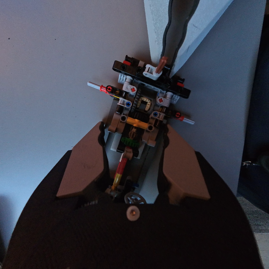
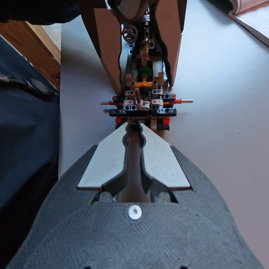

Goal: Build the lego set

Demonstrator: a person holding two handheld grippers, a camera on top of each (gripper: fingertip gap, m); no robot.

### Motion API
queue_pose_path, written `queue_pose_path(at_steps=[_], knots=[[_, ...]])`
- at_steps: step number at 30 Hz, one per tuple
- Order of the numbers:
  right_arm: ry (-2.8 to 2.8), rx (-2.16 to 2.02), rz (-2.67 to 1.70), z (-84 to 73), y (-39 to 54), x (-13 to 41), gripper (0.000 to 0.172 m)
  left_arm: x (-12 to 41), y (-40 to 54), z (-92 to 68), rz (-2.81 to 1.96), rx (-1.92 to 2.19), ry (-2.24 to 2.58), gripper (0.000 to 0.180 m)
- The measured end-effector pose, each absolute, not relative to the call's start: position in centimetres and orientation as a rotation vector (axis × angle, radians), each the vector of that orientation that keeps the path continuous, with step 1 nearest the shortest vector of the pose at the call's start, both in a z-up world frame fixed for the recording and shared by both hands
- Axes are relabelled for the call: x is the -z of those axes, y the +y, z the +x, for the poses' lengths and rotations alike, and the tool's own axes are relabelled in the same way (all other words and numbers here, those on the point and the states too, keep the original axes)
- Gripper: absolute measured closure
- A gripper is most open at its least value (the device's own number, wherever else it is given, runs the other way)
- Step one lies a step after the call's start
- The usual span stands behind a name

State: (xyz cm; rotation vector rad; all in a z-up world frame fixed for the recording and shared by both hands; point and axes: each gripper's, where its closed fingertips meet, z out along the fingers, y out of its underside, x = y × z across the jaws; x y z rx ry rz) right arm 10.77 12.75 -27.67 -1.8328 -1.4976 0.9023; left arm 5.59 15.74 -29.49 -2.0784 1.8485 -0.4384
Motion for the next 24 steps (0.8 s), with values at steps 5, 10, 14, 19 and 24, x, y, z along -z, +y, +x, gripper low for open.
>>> queue_pose_path(at_steps=[5,10,14,19,24], knots=[[-1.466,-0.872,-1.855,11.0,12.7,27.7,0.162,29.5,15.8,5.6,-2.082,0.439,1.840,0.101],[-1.439,-0.893,-1.899,11.6,12.9,27.9,0.162,29.5,15.8,5.6,-2.081,0.438,1.842,0.101],[-1.390,-0.969,-1.924,11.7,13.1,27.6,0.165,29.5,15.8,5.7,-2.087,0.435,1.836,0.101],[-1.266,-1.157,-1.921,12.1,13.4,26.1,0.166,29.4,15.7,5.7,-2.059,0.421,1.837,0.100],[-1.125,-1.424,-1.833,12.3,13.2,23.6,0.166,28.1,15.0,6.0,-1.986,0.491,1.815,0.101]])
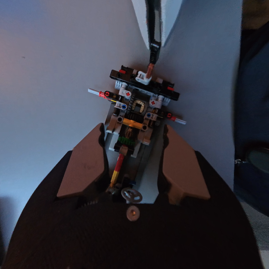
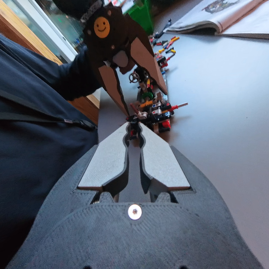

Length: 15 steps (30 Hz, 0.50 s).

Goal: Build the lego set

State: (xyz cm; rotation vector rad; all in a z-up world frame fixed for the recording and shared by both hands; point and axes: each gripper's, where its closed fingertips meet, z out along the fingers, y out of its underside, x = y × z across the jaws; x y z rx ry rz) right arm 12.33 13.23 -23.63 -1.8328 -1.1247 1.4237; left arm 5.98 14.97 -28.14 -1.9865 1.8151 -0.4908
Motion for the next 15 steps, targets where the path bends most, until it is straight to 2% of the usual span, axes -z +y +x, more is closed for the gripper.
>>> queue_pose_path(at_steps=[3,7,8,12,15], knots=[[-1.090,-1.496,-1.761,12.4,13.0,22.5,0.166,26.7,15.0,5.9,-1.914,0.488,1.798,0.106],[-1.116,-1.539,-1.686,12.0,12.3,21.6,0.166,23.6,14.2,7.5,-1.799,0.540,1.758,0.147],[-1.127,-1.536,-1.676,11.7,12.1,21.5,0.166,23.0,13.7,8.2,-1.770,0.566,1.768,0.151],[-1.148,-1.523,-1.631,11.1,11.7,20.9,0.166,22.6,12.4,10.3,-1.733,0.604,1.814,0.149],[-1.159,-1.491,-1.617,11.1,11.7,20.8,0.166,22.5,12.4,10.8,-1.744,0.646,1.796,0.162]])
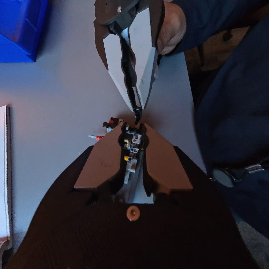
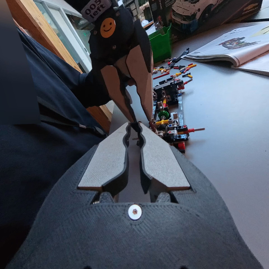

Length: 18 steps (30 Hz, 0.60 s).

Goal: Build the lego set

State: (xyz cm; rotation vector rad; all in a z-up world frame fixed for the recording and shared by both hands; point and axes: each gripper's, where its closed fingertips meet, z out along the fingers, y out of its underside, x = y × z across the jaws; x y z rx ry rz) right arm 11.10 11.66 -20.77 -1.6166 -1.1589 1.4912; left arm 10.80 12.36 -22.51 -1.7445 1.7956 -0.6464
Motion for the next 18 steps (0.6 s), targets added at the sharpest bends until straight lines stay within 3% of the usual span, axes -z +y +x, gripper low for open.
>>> queue_pose_path(at_steps=[18], knots=[[-1.194,-1.459,-1.537,10.8,11.3,19.9,0.166,22.0,11.4,11.0,-1.728,0.664,1.812,0.177]])
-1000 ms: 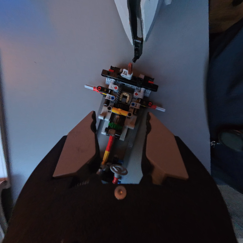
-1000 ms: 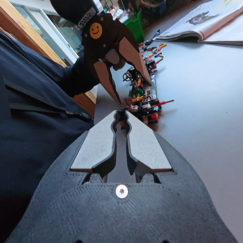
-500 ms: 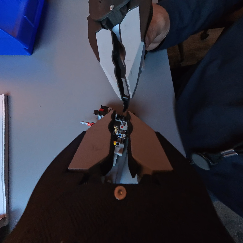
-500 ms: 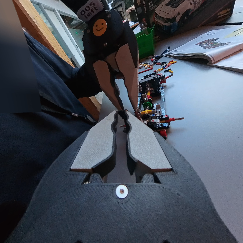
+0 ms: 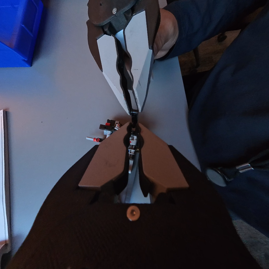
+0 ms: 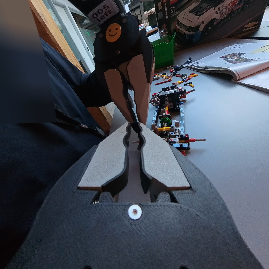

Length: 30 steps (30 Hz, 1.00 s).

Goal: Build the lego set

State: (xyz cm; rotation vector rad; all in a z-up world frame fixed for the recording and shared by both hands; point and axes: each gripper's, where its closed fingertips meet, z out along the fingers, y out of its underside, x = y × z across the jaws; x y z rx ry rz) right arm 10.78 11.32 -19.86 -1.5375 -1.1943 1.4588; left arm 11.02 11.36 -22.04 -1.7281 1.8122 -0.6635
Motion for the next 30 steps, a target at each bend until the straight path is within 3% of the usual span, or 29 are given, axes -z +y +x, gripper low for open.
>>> queue_pose_path(at_steps=[11,30], knots=[[-1.326,-1.099,-1.630,11.0,11.6,22.3,0.159,23.4,11.5,10.4,-1.803,0.474,1.880,0.178],[-1.408,-0.877,-1.693,11.1,11.4,24.4,0.167,24.4,11.2,10.4,-1.836,0.431,1.910,0.178]])
